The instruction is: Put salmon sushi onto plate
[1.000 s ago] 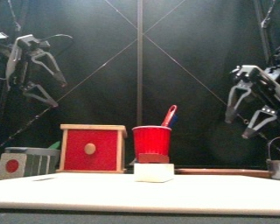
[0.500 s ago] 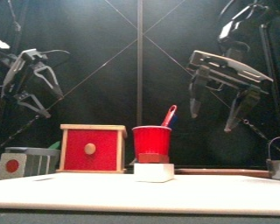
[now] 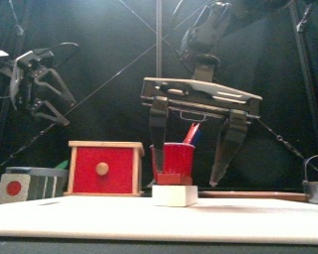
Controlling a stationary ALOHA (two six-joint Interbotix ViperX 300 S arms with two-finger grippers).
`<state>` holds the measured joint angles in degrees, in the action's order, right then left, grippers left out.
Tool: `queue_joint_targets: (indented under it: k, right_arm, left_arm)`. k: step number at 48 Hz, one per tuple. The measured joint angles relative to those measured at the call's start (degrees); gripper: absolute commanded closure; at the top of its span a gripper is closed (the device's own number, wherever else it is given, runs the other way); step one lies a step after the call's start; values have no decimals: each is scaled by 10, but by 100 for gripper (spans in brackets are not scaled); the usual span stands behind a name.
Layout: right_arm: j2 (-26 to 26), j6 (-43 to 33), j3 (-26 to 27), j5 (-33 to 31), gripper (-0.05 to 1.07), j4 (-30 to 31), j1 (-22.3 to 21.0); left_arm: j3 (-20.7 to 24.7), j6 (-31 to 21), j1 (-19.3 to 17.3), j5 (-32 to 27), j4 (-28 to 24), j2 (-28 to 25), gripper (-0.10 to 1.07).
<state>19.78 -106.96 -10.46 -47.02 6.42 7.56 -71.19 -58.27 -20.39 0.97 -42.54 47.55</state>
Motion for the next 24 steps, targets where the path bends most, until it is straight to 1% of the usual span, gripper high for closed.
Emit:
queue_joint_targets:
  k: [5, 9, 11, 18, 20, 24]
  right_arm:
    - [14, -1, 11, -3, 6, 4, 1]
    - [18, -2, 11, -4, 10, 4, 0]
    - [18, -2, 11, -5, 13, 4, 1]
    - [19, 0, 11, -5, 32, 8, 1]
    - [19, 4, 11, -5, 35, 9, 1]
    - [18, 10, 5, -4, 35, 17, 1]
  left_arm:
    - [0, 12, -3, 2, 1, -1, -5]
    - [0, 15, -4, 5, 1, 0, -5]
    - [0, 15, -4, 6, 1, 0, -5]
    - [-1, 14, -3, 7, 4, -1, -5]
    - [-1, 15, -4, 8, 10, 0, -5]
    - [-2, 16, -4, 8, 22, 0, -5]
